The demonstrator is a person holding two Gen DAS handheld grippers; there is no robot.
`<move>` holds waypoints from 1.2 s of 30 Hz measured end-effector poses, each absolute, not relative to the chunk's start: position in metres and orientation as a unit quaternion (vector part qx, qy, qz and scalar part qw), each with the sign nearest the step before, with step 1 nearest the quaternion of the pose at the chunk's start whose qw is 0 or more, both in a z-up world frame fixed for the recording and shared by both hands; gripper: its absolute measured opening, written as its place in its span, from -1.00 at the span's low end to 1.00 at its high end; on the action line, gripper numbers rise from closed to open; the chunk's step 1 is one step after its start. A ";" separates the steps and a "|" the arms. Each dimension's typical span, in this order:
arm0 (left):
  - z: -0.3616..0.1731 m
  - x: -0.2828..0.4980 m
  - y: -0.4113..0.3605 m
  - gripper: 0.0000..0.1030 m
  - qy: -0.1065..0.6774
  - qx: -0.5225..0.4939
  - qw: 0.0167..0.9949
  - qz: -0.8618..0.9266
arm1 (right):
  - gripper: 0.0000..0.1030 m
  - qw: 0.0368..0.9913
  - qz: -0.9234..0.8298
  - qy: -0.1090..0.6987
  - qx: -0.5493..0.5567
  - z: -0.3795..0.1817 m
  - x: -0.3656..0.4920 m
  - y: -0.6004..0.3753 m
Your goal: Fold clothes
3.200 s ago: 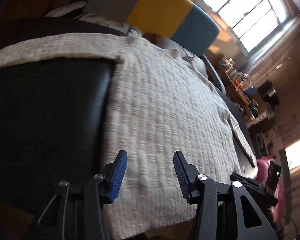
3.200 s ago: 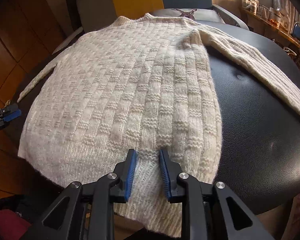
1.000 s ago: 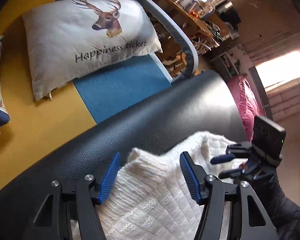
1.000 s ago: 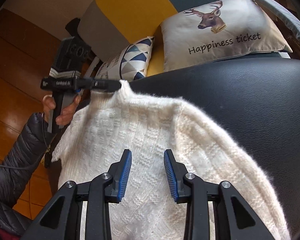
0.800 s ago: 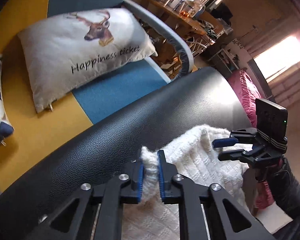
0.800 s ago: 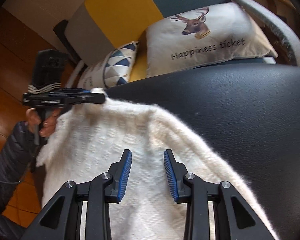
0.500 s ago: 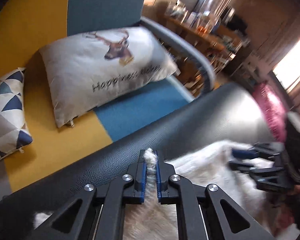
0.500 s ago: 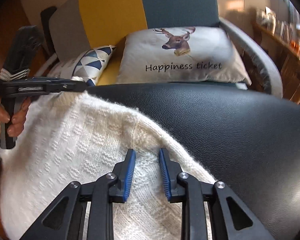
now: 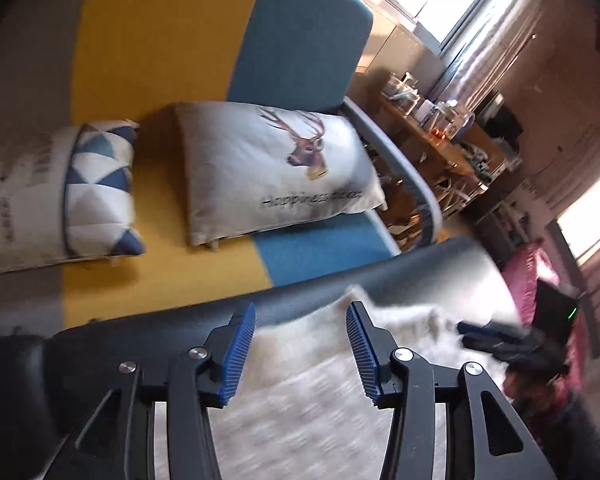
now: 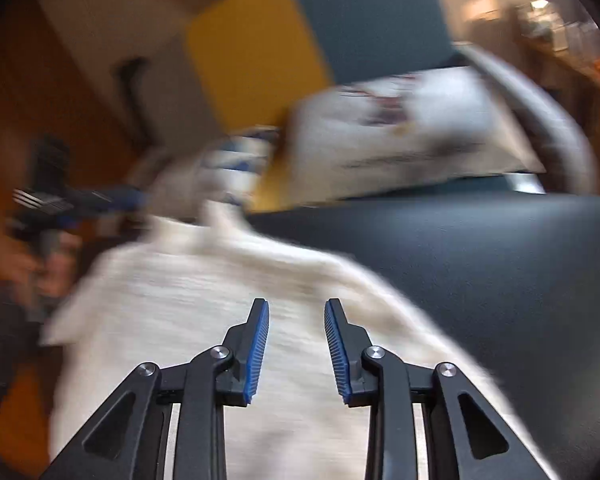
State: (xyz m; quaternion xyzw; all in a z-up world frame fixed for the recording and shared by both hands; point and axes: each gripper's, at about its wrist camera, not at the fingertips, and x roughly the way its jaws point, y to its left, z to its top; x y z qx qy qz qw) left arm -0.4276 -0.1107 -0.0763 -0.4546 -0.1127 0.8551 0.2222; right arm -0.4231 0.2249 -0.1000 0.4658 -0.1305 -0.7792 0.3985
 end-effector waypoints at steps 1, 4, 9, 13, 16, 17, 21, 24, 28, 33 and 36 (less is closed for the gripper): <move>-0.078 -0.417 -0.116 -0.06 -0.106 -0.450 0.223 0.858 | -0.33 0.432 -0.753 -0.147 0.474 -0.096 -0.430 0.209; -0.090 -0.386 -0.117 -0.08 -0.063 -0.438 0.219 0.870 | -0.33 0.491 -0.696 -0.172 0.496 -0.090 -0.460 0.152; -0.119 -0.353 -0.104 -0.10 0.033 -0.429 0.225 0.874 | -0.33 0.514 -0.641 -0.152 0.549 -0.101 -0.522 0.064; -0.140 -0.347 -0.108 -0.10 0.030 -0.442 0.233 0.866 | -0.33 0.494 -0.618 -0.107 0.603 -0.126 -0.554 0.025; -0.143 -0.342 -0.116 -0.10 0.016 -0.434 0.240 0.868 | -0.33 0.492 -0.607 -0.074 0.619 -0.136 -0.561 0.016; -0.143 -0.341 -0.118 -0.10 0.009 -0.434 0.242 0.868 | -0.32 0.492 -0.604 -0.063 0.624 -0.139 -0.563 0.013; -0.145 -0.340 -0.117 -0.10 0.012 -0.431 0.243 0.869 | -0.29 0.529 -0.551 -0.031 0.645 -0.143 -0.561 0.003; -0.145 -0.340 -0.117 -0.10 0.009 -0.429 0.242 0.870 | -0.29 0.568 -0.503 0.000 0.651 -0.140 -0.547 -0.009; -0.146 -0.340 -0.113 -0.10 0.018 -0.428 0.237 0.872 | -0.29 0.577 -0.504 -0.025 0.642 -0.143 -0.541 -0.017; -0.147 -0.337 -0.108 -0.10 0.035 -0.423 0.228 0.876 | -0.29 0.533 -0.563 -0.130 0.618 -0.167 -0.552 -0.013; -0.148 -0.335 -0.107 -0.10 0.041 -0.421 0.223 0.878 | -0.33 0.493 -0.598 -0.189 0.603 -0.184 -0.556 -0.004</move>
